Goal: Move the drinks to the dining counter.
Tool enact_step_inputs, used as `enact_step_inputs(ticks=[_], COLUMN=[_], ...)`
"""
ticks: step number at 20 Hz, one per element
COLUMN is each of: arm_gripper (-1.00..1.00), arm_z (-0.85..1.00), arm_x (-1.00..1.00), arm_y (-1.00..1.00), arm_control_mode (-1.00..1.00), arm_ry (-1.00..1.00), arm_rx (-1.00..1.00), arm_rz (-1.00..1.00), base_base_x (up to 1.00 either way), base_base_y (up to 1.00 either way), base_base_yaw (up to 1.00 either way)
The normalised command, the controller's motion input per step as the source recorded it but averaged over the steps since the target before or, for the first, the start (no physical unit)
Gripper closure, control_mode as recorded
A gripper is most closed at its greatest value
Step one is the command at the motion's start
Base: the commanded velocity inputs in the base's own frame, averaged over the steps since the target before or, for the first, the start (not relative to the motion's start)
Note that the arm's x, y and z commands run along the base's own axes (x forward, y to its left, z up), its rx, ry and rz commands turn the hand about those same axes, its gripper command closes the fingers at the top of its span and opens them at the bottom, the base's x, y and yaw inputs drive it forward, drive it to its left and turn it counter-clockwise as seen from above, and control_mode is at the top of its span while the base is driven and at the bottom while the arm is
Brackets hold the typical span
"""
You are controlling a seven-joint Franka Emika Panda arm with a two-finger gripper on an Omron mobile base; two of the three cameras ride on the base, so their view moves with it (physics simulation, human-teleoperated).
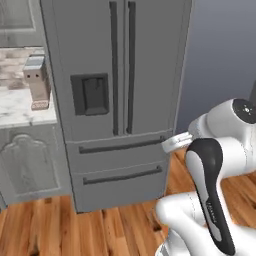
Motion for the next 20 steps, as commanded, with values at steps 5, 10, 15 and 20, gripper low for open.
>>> enact_step_inputs(ticks=[5,10,15,20], arm_gripper=[-1.0,-1.0,-1.0,-1.0], arm_z=[0.0,0.0,0.0,0.0], arm_x=[0.0,0.0,0.0,0.0], arm_y=[0.0,0.0,0.0,0.0], arm_control_mode=[1.0,1.0,1.0,1.0], arm_ry=[0.0,0.0,0.0,0.0], arm_rx=[0.0,0.0,0.0,0.0], arm_rz=[0.0,0.0,0.0,0.0], base_base_x=[-0.53,-0.08,0.0,0.23], base_base_y=[0.87,0.66,0.52,0.2], base_base_yaw=[0.33,0.36,0.39,0.34])
